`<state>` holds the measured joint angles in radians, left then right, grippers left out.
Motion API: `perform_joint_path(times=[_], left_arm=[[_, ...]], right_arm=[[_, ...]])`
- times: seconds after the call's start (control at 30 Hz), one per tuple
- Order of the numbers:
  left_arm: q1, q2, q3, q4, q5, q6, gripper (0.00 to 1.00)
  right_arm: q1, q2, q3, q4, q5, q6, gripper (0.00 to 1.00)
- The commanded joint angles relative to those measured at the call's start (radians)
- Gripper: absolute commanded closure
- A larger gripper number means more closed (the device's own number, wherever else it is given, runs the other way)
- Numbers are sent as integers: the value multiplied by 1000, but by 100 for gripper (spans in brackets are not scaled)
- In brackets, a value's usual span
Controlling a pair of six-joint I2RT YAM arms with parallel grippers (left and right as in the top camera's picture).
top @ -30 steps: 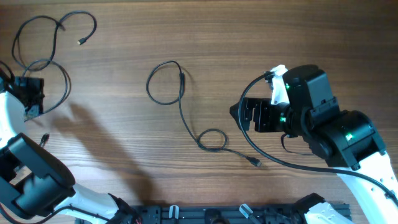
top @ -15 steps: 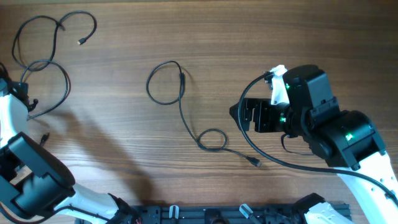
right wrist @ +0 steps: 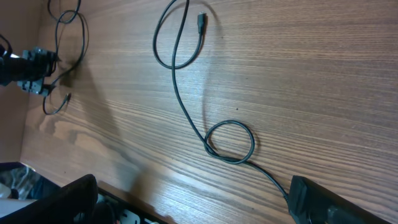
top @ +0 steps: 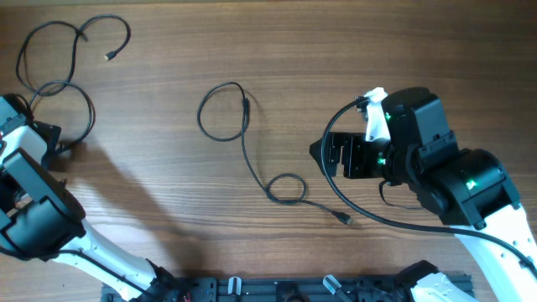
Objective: Untangle cables
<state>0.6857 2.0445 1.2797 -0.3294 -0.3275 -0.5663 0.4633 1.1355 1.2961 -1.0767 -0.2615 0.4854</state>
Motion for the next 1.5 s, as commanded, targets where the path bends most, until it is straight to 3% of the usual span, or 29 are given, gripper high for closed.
perform_joint_path(times=[0.0, 0.07, 0.33, 0.53, 0.63, 0.73, 0.9, 1.23, 1.37, 1.47], left_arm=[[18, 9, -8, 20, 24, 13, 33], [21, 9, -8, 20, 24, 13, 52], [23, -72, -8, 3, 24, 13, 96], [23, -222, -8, -98, 24, -17, 96], [23, -267, -8, -175, 24, -159, 96], [23, -306, -8, -269, 41, -423, 96], [23, -376, -8, -233, 164, -509, 96], [56, -428, -8, -327, 174, -816, 96], [89, -428, -8, -347, 141, -821, 96], [98, -423, -8, -408, 31, -785, 92]], right_arm=[[1, 8, 7, 2, -10, -11, 0], [1, 14, 7, 2, -10, -11, 0], [1, 68, 7, 0, -29, -12, 0], [1, 80, 7, 3, -28, -15, 0], [1, 80, 7, 5, -28, -19, 0], [1, 80, 7, -2, -28, -42, 0], [1, 80, 7, -9, -28, -55, 0], [1, 80, 7, -4, -28, -64, 0], [1, 80, 7, -8, -28, -64, 0], [1, 83, 7, 5, -28, -64, 0]])
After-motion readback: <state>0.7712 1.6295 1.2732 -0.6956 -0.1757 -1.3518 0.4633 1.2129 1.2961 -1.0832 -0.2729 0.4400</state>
